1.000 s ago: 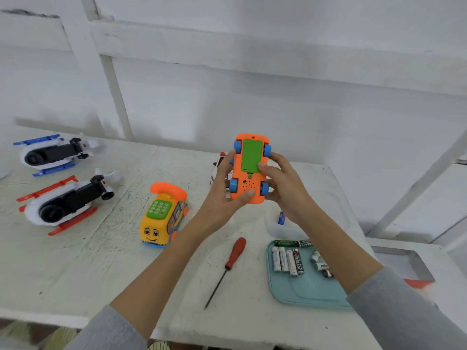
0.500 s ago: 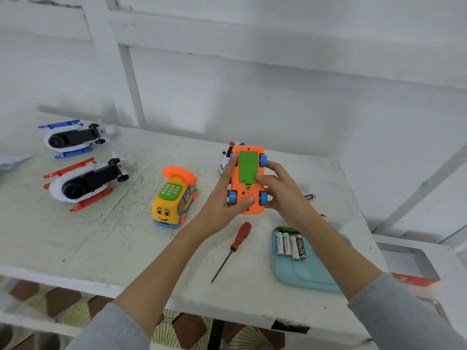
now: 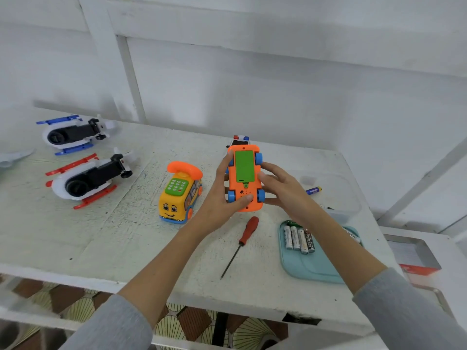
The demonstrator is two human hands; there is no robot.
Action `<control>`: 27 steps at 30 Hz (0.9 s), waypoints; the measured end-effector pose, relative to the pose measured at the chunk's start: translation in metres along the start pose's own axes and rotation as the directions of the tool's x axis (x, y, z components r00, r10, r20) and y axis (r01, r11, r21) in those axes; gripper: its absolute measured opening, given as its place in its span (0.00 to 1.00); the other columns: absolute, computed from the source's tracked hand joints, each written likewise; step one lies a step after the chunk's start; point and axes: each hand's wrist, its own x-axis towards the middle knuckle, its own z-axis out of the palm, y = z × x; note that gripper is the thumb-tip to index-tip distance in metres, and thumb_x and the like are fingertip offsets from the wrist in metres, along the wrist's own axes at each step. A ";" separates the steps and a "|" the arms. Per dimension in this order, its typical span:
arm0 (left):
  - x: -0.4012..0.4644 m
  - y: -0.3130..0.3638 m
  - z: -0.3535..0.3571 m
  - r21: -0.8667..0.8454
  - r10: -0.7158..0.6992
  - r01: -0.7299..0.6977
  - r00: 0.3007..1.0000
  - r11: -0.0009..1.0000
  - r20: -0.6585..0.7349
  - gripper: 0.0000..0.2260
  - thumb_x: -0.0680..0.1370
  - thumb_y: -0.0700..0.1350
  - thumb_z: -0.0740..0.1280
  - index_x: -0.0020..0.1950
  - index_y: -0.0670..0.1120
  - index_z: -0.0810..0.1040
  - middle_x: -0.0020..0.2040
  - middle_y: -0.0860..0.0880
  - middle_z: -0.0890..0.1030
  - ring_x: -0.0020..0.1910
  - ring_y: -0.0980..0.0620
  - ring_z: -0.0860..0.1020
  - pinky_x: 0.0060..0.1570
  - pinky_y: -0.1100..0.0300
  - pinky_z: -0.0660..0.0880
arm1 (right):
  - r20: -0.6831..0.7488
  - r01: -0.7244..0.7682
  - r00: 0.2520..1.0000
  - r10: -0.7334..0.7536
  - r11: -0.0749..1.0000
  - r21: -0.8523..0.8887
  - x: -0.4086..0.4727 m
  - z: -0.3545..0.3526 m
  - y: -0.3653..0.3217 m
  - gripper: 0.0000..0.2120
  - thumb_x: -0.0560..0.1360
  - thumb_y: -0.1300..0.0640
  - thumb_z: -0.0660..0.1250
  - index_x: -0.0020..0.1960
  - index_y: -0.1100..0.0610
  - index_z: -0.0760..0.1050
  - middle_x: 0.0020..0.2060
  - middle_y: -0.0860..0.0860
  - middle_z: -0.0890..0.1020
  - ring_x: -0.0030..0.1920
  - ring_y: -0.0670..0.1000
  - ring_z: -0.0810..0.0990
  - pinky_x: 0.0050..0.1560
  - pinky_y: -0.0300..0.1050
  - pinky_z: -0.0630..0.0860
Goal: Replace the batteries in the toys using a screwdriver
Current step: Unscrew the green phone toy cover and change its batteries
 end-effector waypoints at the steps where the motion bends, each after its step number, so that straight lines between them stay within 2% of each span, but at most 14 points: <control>1: 0.000 -0.002 0.000 0.010 0.002 -0.002 1.000 1.000 -0.014 0.34 0.76 0.38 0.70 0.68 0.65 0.54 0.64 0.52 0.66 0.55 0.60 0.76 0.44 0.69 0.77 | -0.028 -0.005 1.000 0.003 0.998 -0.063 -0.002 -0.003 0.003 0.15 0.78 0.51 0.61 0.64 0.48 0.70 0.55 0.49 0.81 0.54 0.48 0.80 0.53 0.46 0.78; 3: 0.002 -0.006 0.000 0.027 0.011 -0.010 0.999 1.000 -0.046 0.32 0.76 0.37 0.69 0.68 0.63 0.55 0.66 0.50 0.65 0.54 0.65 0.76 0.44 0.71 0.76 | -0.129 0.015 0.991 -0.039 0.983 -0.183 -0.007 -0.009 0.011 0.10 0.77 0.54 0.64 0.57 0.52 0.74 0.53 0.50 0.81 0.52 0.48 0.80 0.50 0.44 0.78; 5: 0.003 -0.012 0.000 0.051 0.009 -0.005 0.997 0.999 -0.074 0.32 0.76 0.36 0.68 0.67 0.62 0.56 0.67 0.49 0.63 0.54 0.68 0.74 0.43 0.74 0.74 | -0.174 0.064 0.978 -0.114 0.961 -0.271 -0.015 -0.013 0.020 0.03 0.74 0.59 0.68 0.48 0.56 0.78 0.45 0.50 0.82 0.45 0.47 0.80 0.46 0.41 0.79; 8: 0.004 -0.021 0.002 0.100 -0.001 0.012 0.994 0.995 -0.107 0.32 0.76 0.34 0.68 0.68 0.59 0.55 0.65 0.50 0.62 0.55 0.60 0.74 0.42 0.76 0.72 | -0.029 0.108 0.991 -0.131 0.911 -0.397 -0.027 -0.014 0.030 0.02 0.71 0.62 0.71 0.42 0.57 0.80 0.39 0.47 0.82 0.41 0.43 0.78 0.41 0.32 0.73; 11: 0.005 -0.036 0.003 0.133 -0.005 0.021 0.993 0.991 -0.116 0.34 0.76 0.36 0.69 0.71 0.58 0.53 0.64 0.55 0.62 0.58 0.56 0.73 0.47 0.73 0.74 | 0.148 0.187 0.981 -0.127 0.825 -0.533 -0.032 -0.007 0.041 0.08 0.69 0.65 0.72 0.46 0.55 0.82 0.44 0.45 0.83 0.44 0.44 0.76 0.39 0.32 0.70; 15: 0.002 -0.049 0.003 0.164 0.010 0.010 0.993 0.986 -0.121 0.36 0.73 0.48 0.70 0.71 0.67 0.51 0.62 0.63 0.61 0.64 0.50 0.71 0.57 0.55 0.77 | 0.289 0.302 0.948 -0.133 0.666 -0.682 -0.029 0.004 0.053 0.17 0.69 0.66 0.72 0.56 0.54 0.79 0.53 0.45 0.80 0.46 0.46 0.70 0.44 0.27 0.65; 16: 0.002 -0.049 0.003 0.184 0.018 0.005 0.992 0.983 -0.124 0.36 0.72 0.50 0.70 0.70 0.68 0.50 0.61 0.66 0.60 0.64 0.49 0.71 0.58 0.53 0.77 | 0.313 0.325 0.940 -0.134 0.629 -0.706 -0.027 0.006 0.055 0.18 0.69 0.66 0.71 0.57 0.54 0.78 0.54 0.46 0.79 0.46 0.47 0.68 0.46 0.29 0.65; 18: 0.002 -0.050 0.003 0.203 0.035 -0.009 0.991 0.979 -0.129 0.37 0.72 0.53 0.69 0.69 0.73 0.48 0.61 0.69 0.59 0.64 0.48 0.71 0.58 0.49 0.76 | 0.342 0.369 0.926 -0.159 0.575 -0.730 -0.025 0.011 0.060 0.18 0.69 0.67 0.71 0.57 0.56 0.79 0.52 0.51 0.78 0.48 0.49 0.67 0.51 0.43 0.69; 19: 0.002 -0.051 0.002 0.203 0.039 -0.011 0.991 0.979 -0.132 0.37 0.72 0.54 0.69 0.69 0.74 0.47 0.61 0.69 0.60 0.64 0.47 0.71 0.58 0.48 0.76 | 0.346 0.383 0.921 -0.178 0.561 -0.733 -0.024 0.013 0.061 0.17 0.68 0.67 0.71 0.56 0.57 0.80 0.51 0.53 0.78 0.48 0.50 0.67 0.50 0.48 0.71; 21: 0.001 -0.053 0.002 0.220 0.050 -0.019 0.990 0.975 -0.133 0.37 0.71 0.56 0.67 0.68 0.76 0.45 0.63 0.64 0.61 0.64 0.46 0.70 0.59 0.46 0.76 | 0.324 0.376 0.926 -0.194 0.549 -0.746 -0.022 0.016 0.064 0.13 0.68 0.66 0.72 0.52 0.58 0.82 0.49 0.54 0.76 0.47 0.51 0.68 0.48 0.52 0.72; 23: 0.001 -0.055 0.001 0.228 0.057 -0.026 0.990 0.973 -0.130 0.36 0.71 0.56 0.65 0.68 0.77 0.45 0.64 0.56 0.61 0.65 0.46 0.70 0.59 0.44 0.76 | 0.305 0.368 0.930 -0.206 0.556 -0.745 -0.021 0.015 0.064 0.10 0.67 0.64 0.73 0.48 0.58 0.83 0.47 0.55 0.76 0.48 0.53 0.69 0.48 0.49 0.71; 24: 0.001 -0.056 0.001 0.230 0.059 -0.026 0.989 0.973 -0.137 0.36 0.71 0.56 0.65 0.68 0.77 0.45 0.64 0.55 0.61 0.65 0.46 0.70 0.59 0.44 0.76 | 0.302 0.373 0.928 -0.219 0.564 -0.737 -0.021 0.013 0.064 0.09 0.67 0.64 0.73 0.47 0.58 0.83 0.47 0.55 0.76 0.47 0.53 0.69 0.47 0.45 0.70; 26: 0.002 -0.059 -0.001 0.240 0.070 -0.030 0.985 0.970 -0.158 0.36 0.72 0.56 0.66 0.69 0.75 0.46 0.62 0.60 0.61 0.65 0.47 0.70 0.59 0.44 0.75 | 0.278 0.370 0.929 -0.245 0.590 -0.717 -0.023 0.010 0.062 0.07 0.67 0.63 0.74 0.45 0.58 0.83 0.46 0.53 0.77 0.45 0.49 0.66 0.47 0.34 0.65; 27: 0.003 -0.060 -0.001 0.240 0.076 -0.035 0.984 0.970 -0.164 0.36 0.72 0.56 0.66 0.70 0.74 0.46 0.62 0.62 0.61 0.65 0.46 0.70 0.60 0.44 0.75 | 0.249 0.352 0.936 -0.250 0.620 -0.701 -0.024 0.008 0.059 0.07 0.67 0.62 0.74 0.45 0.57 0.83 0.46 0.52 0.77 0.45 0.48 0.66 0.48 0.31 0.63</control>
